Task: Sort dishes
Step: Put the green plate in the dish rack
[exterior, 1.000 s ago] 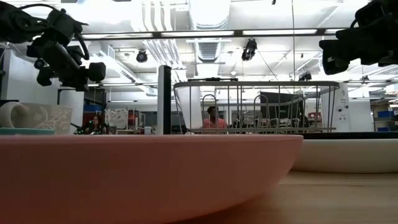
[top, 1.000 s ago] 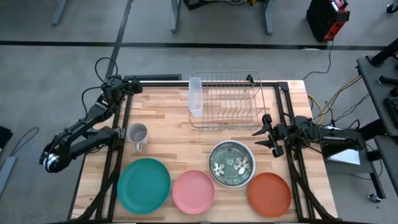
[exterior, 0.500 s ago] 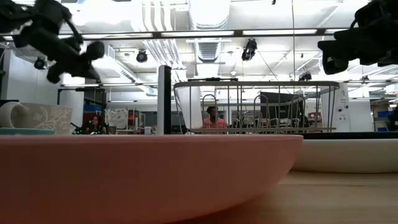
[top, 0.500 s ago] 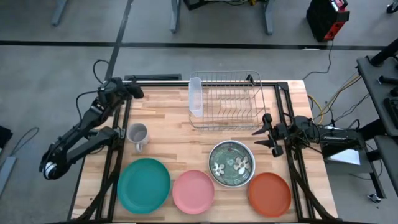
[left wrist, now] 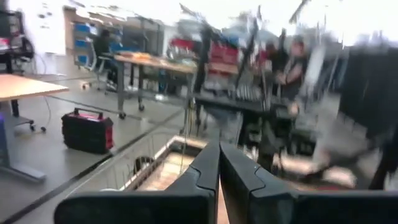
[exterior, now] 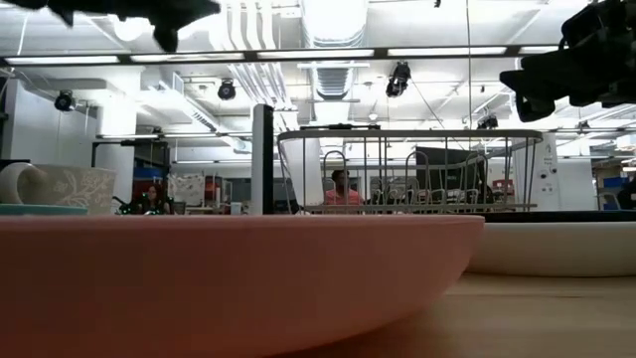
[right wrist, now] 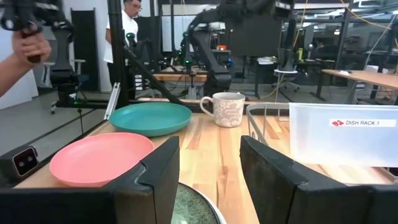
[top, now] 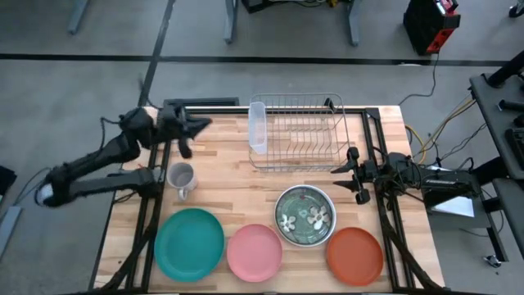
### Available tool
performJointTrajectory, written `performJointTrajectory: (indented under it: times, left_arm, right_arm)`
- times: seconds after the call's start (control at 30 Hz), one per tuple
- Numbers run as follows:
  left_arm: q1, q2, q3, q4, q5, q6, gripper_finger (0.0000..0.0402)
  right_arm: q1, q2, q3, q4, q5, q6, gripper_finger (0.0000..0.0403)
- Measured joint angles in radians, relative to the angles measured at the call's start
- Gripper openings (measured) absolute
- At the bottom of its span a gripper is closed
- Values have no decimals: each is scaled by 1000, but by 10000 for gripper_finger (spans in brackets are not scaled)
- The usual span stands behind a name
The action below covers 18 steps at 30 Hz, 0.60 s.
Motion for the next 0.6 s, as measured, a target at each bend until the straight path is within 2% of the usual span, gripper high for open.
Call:
performJointTrajectory:
  times: [0.07,0.2,0.27,0.37,0.47,0.6]
  left_arm:
    - [-169,46,52,-22,-213,96,0]
    - [-467,143,132,-62,-735,223,0]
    - [-578,178,161,-68,-876,242,0]
    - [-675,201,180,-96,-919,207,0]
    - [-726,204,180,-175,-924,85,0]
    - [-767,211,160,-286,-826,-106,0]
  right_arm:
    - [0,0,0,0,0,13,163]
    - [0,0,0,0,0,41,165]
    - [0,0,0,0,0,42,163]
    - [0,0,0,0,0,42,158]
    - [0,0,0,0,0,18,154]
    - [0,0,0,12,0,-42,150]
